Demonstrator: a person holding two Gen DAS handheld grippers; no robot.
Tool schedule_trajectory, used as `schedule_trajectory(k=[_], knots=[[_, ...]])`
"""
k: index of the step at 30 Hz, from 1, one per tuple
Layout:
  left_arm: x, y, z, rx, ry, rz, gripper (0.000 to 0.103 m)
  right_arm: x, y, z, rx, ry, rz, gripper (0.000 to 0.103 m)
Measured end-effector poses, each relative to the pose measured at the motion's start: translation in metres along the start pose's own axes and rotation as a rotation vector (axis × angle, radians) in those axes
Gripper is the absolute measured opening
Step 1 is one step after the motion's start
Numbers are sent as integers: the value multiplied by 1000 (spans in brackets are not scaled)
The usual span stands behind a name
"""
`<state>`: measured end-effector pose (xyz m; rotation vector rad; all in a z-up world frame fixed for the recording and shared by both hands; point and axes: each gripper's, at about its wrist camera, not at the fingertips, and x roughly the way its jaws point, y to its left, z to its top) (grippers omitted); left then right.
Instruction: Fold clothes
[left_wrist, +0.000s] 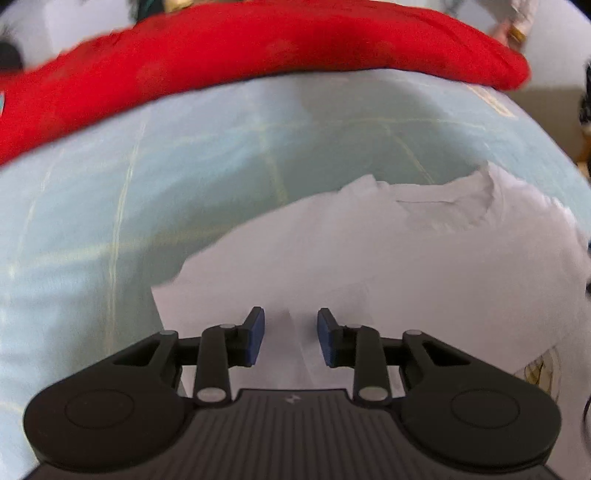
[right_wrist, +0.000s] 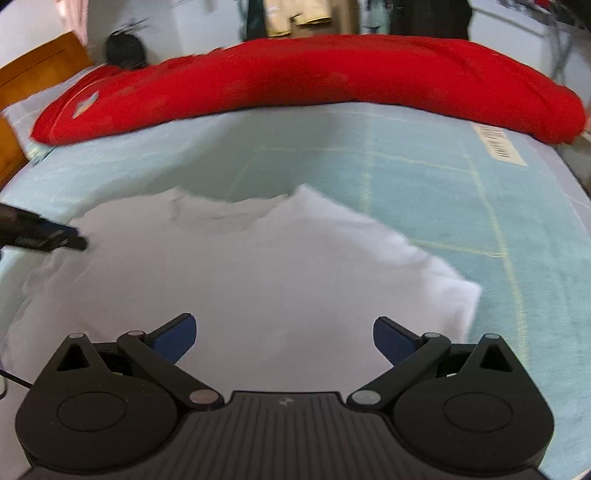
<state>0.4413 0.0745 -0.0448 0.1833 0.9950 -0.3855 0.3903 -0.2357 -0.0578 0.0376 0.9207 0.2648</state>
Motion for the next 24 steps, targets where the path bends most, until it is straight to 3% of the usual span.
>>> schedule_trajectory(k=[3,4,5,9,12,17,20,24], knots=[[2,2,-2,-30,-5,-21,27,6,14,-3,2,25,30,103],[3,2,-3,-40,-7,-28,20,9,18,-4,8,35,41,103],[4,3,-3,-50,-8,-34,4,11,21,-5,13,43,51,103],[-5,2,0,-23,-57,-20,4,14,32,-5,1,61,63,103],[0,10,5,-58,-23,-24,12,15,37,-1,-27,59,50,103],[-20,9,4,-76,-88,44,13,39,35,-3,-36,127,-17,103],[-31,0,2,-67,-105,8,22,45,45,-10,-106,125,-66,103],[-28,-18,-3,-18,-65,-49,23,47,49,-12,-109,121,-98,103]])
